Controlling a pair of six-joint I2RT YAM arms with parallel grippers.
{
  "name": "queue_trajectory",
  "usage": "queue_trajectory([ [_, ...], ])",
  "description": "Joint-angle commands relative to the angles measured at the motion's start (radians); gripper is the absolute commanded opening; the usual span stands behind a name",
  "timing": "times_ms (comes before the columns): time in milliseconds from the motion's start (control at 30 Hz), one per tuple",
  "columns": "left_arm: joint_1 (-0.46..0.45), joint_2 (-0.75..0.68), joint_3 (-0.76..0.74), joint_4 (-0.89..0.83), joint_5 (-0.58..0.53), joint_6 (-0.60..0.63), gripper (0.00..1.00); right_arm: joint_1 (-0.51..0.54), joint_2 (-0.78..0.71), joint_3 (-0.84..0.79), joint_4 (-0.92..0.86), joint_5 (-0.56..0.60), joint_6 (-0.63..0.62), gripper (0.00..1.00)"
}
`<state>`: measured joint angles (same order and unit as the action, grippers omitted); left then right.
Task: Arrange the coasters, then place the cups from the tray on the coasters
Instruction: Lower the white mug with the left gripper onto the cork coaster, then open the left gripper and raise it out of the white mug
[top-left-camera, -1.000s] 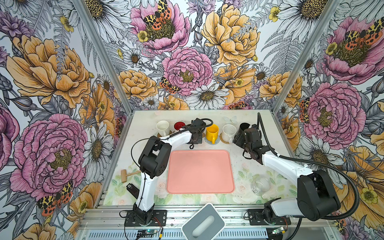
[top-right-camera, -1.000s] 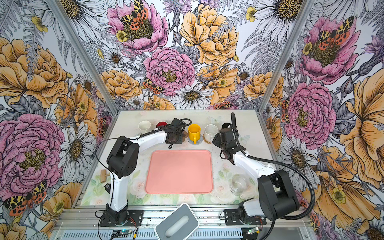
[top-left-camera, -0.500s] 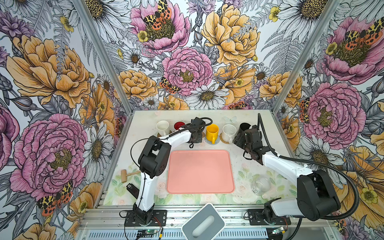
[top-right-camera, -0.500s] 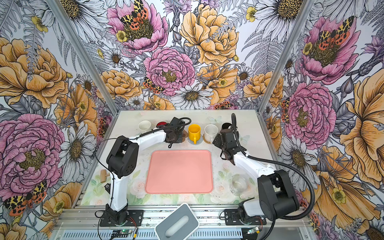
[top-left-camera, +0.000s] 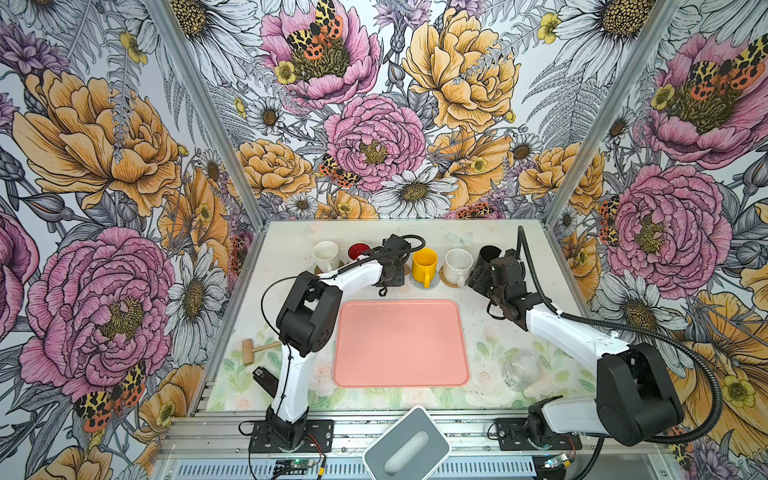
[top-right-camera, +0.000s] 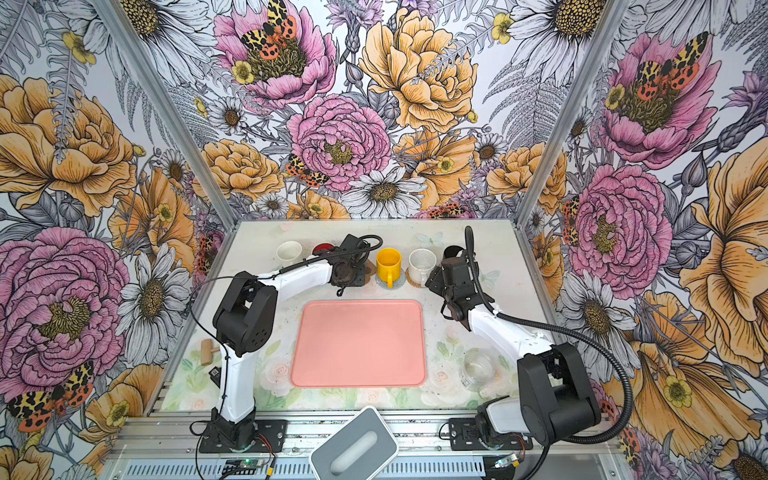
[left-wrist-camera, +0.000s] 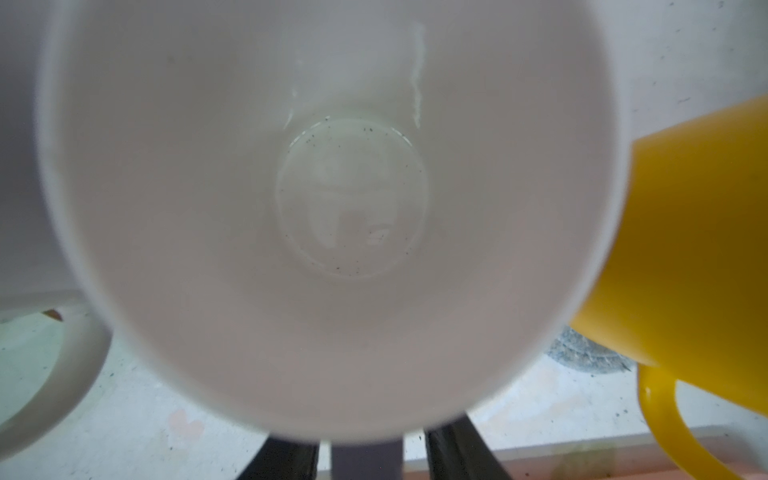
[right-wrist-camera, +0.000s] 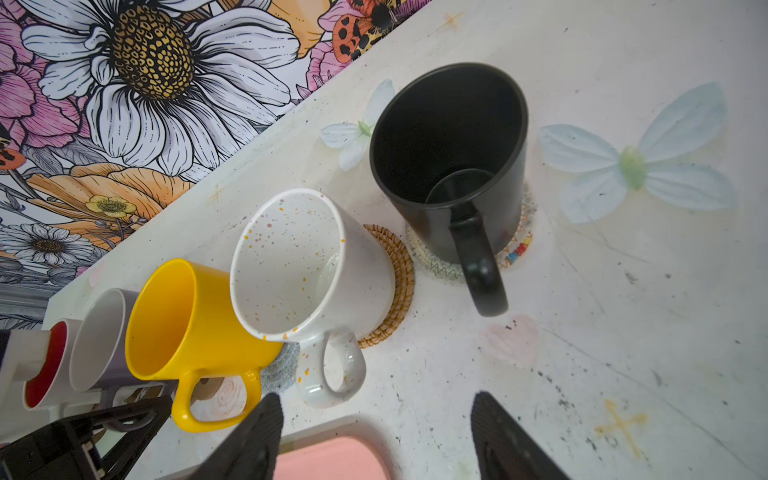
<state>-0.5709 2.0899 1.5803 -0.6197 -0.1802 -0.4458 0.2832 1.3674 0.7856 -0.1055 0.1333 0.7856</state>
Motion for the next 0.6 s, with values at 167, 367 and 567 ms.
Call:
queue_trajectory([
  [167,-0.002,-0.082,0.005,0.017,0.021,0.007,0.59,-0.009,-0.057,-0.024,0.030,0.010,-0.001,0.76],
  [367,-0.015,-0.122,-0.003,0.018,0.018,0.018,0.68,-0.011,-0.080,-0.040,0.030,0.017,-0.001,0.77],
  [567,-0.033,-0.173,-0.013,0.020,0.002,0.030,0.73,-0.016,-0.091,-0.050,0.030,0.010,-0.003,0.78],
])
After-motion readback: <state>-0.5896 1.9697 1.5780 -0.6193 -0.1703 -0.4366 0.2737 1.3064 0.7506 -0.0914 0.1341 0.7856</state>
